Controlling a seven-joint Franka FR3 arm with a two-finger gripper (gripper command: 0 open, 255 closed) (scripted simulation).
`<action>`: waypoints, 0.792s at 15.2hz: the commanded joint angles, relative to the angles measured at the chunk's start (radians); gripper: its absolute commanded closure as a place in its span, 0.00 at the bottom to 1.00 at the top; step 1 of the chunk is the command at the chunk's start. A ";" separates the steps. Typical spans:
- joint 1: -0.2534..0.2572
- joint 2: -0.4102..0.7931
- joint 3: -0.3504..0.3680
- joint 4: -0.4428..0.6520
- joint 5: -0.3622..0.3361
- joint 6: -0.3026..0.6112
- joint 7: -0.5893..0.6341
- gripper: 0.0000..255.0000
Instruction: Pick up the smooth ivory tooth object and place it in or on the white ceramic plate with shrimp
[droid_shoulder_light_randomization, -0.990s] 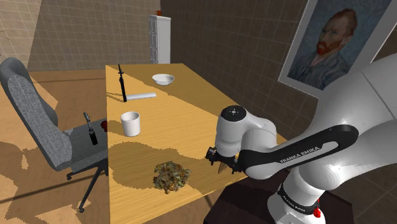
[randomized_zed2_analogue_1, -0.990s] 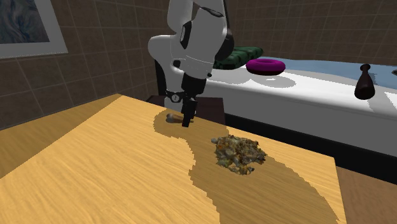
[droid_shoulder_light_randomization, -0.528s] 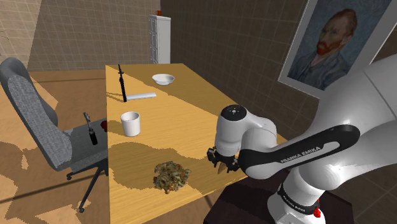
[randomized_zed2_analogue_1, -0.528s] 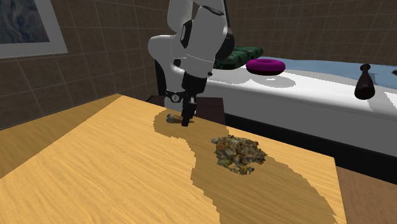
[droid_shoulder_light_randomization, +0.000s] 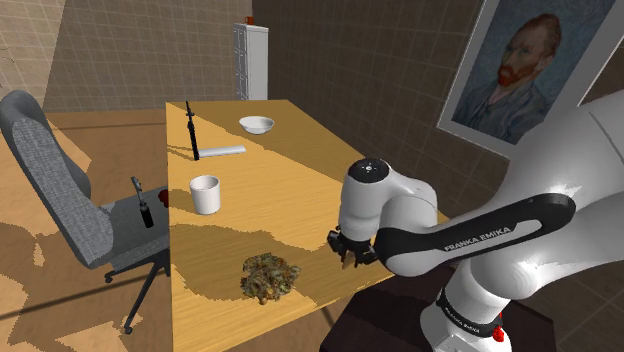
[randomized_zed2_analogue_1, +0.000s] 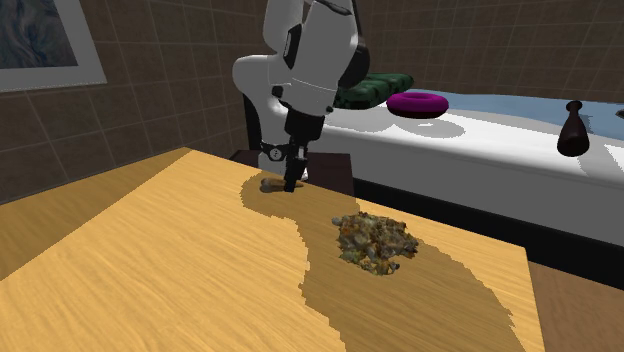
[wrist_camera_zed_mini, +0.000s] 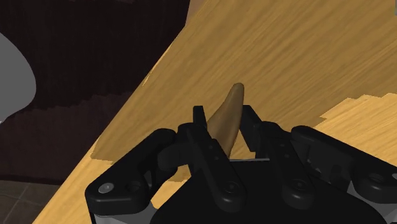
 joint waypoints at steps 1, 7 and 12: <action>0.016 -0.036 -0.020 0.007 0.006 -0.045 -0.014 1.00; 0.039 -0.122 -0.069 0.044 0.004 -0.166 -0.046 1.00; 0.047 -0.179 -0.104 0.082 -0.006 -0.258 -0.068 1.00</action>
